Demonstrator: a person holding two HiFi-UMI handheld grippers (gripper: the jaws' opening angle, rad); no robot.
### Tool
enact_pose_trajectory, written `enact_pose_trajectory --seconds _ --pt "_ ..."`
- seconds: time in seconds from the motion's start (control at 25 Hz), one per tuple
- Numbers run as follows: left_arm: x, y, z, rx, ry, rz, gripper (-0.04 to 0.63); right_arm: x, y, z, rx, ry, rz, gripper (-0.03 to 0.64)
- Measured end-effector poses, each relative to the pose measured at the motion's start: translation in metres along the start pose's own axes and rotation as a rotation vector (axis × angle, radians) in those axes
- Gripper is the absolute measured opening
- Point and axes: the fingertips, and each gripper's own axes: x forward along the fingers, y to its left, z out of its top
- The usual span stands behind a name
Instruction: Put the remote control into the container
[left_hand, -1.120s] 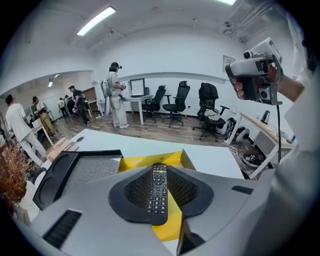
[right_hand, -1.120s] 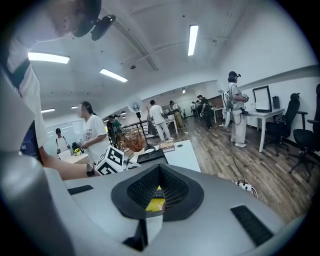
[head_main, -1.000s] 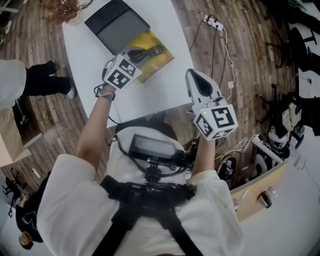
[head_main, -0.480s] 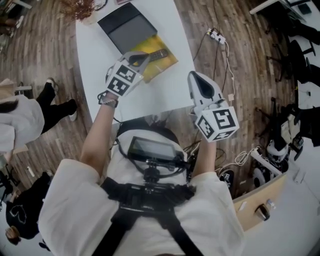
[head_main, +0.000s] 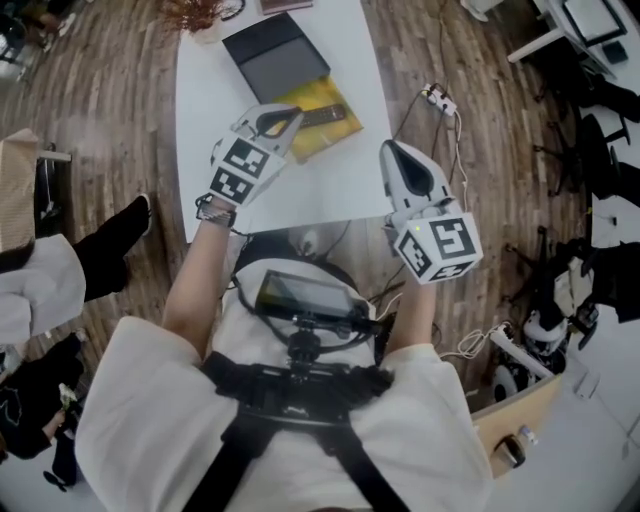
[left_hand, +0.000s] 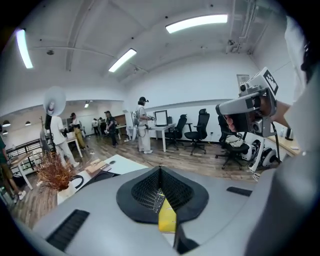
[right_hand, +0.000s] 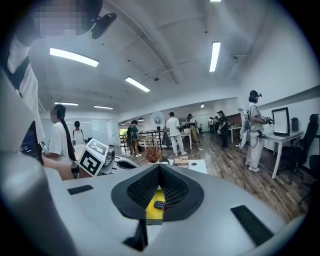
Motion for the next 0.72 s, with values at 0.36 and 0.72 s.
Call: enact_pose_trajectory --seconds 0.36,0.72 --pt "-0.047 -0.015 0.046 0.019 -0.115 0.088 0.012 -0.019 0.012 0.028 -0.069 -0.045 0.061 0.003" --pt "-0.105 -0.008 0.091 0.075 -0.235 0.232 0.012 -0.020 0.037 0.061 -0.144 -0.098 0.146 0.003"
